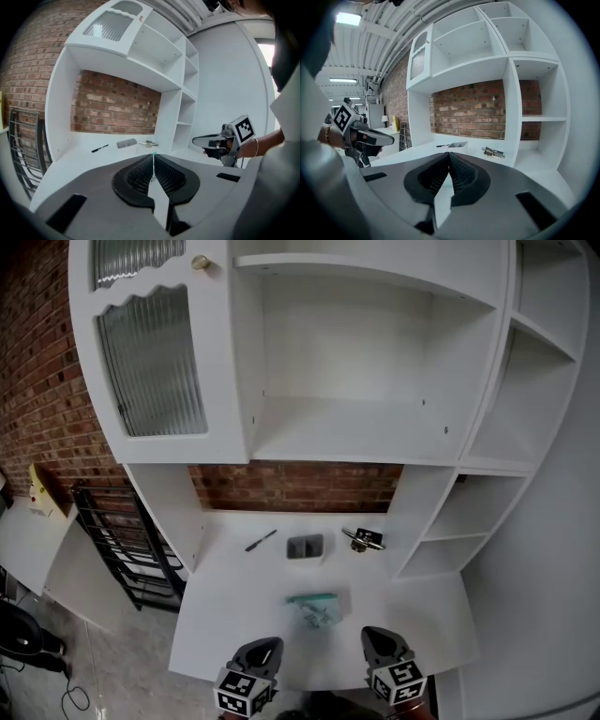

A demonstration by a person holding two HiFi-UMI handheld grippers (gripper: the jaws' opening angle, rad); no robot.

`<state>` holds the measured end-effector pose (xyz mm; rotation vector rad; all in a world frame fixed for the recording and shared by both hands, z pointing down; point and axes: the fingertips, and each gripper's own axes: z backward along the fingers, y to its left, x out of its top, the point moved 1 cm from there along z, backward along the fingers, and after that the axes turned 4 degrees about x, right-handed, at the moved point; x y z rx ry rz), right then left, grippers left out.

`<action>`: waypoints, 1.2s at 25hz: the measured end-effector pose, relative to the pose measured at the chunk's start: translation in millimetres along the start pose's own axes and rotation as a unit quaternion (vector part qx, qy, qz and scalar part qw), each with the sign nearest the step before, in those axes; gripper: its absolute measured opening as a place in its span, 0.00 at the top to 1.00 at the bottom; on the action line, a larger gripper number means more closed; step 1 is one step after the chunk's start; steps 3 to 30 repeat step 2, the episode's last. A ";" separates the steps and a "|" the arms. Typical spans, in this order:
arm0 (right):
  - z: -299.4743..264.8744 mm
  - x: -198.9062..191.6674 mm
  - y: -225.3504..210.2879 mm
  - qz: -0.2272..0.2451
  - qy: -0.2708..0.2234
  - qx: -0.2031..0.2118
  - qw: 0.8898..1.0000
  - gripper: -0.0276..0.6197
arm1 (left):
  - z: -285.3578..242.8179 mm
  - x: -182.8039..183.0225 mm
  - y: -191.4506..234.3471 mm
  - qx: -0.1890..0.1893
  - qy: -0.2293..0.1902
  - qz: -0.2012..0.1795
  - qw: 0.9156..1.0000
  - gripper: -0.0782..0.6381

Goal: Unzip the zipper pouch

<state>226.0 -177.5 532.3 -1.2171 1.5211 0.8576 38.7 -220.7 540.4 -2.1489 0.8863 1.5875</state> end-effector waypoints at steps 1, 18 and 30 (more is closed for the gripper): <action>0.7 -1.7 0.3 -0.001 0.003 0.000 1.000 0.95 | 0.3 -0.7 -0.4 0.000 0.001 0.000 1.000 0.88; 1.5 -3.3 0.7 -0.002 0.006 -0.001 1.000 0.95 | 0.7 -1.4 -0.9 0.000 0.001 0.001 1.000 0.88; 1.5 -3.3 0.7 -0.002 0.006 -0.001 1.000 0.95 | 0.7 -1.4 -0.9 0.000 0.001 0.001 1.000 0.88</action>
